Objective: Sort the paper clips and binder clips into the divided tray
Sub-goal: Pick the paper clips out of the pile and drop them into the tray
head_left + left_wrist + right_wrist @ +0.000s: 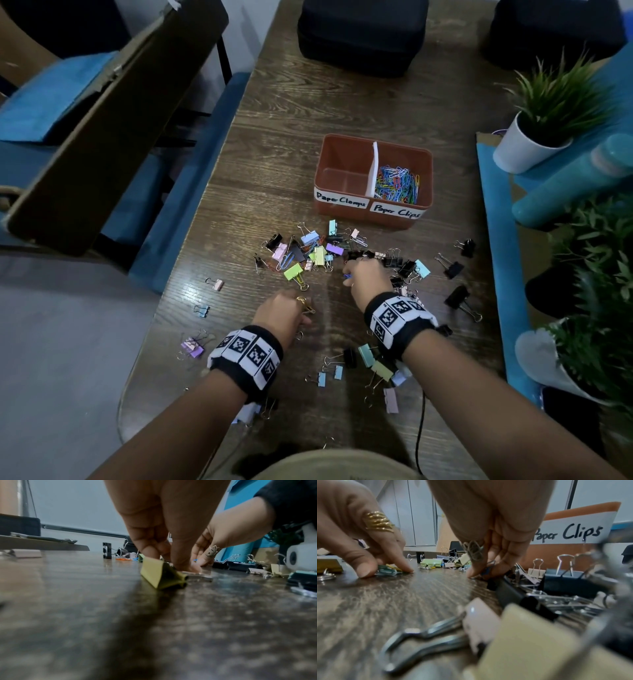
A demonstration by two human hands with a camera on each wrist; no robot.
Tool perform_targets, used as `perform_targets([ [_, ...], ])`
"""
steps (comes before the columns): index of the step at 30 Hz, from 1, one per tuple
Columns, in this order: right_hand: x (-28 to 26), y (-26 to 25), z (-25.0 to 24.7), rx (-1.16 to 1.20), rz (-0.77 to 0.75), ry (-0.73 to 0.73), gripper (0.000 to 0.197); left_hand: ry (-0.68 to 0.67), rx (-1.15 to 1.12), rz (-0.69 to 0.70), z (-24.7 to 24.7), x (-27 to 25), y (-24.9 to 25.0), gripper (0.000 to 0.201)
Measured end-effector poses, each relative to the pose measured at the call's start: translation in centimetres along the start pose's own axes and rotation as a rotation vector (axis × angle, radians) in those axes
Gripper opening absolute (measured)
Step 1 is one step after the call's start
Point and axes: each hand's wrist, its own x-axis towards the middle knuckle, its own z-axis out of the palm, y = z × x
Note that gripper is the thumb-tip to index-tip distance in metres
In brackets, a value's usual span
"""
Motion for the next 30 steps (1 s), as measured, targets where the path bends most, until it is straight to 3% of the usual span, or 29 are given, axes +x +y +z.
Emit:
perform_targets([
  [5,-0.5,0.8,0.5,0.047,0.013,-0.044,0.018,0.053,0.045,0.029,-0.3,-0.3,0.1,0.030],
  [9,-1.1,1.1,-0.1,0.106,0.051,0.023,0.050,0.118,0.080,0.064,-0.2,-0.5,0.2,0.032],
  [12,-0.8,1.1,0.1,0.067,0.024,0.010,0.059,0.104,0.116,0.088,-0.2,-0.5,0.4,0.031],
  [16,-0.7,1.3,0.7,0.076,0.063,0.066,0.035,0.089,0.041,0.084,-0.1,-0.4,0.3,0.024],
  [19,-0.8,1.2,1.0,0.033,0.034,0.097,0.022,0.108,-0.131,0.003,-0.1,-0.5,-0.2,0.016],
  [23,-1.0,0.9,1.4,-0.100,-0.067,0.144,0.027,0.191,-0.259,-0.151,-1.0,-0.6,-1.2,0.013],
  [26,-1.3,0.2,1.1,-0.203,-0.122,0.095,0.033,0.239,-0.301,-0.239,-2.3,-0.5,-1.8,0.019],
  [30,-1.6,-0.7,0.3,-0.265,-0.115,-0.043,0.042,0.211,-0.332,-0.174,-4.6,0.8,0.1,0.019],
])
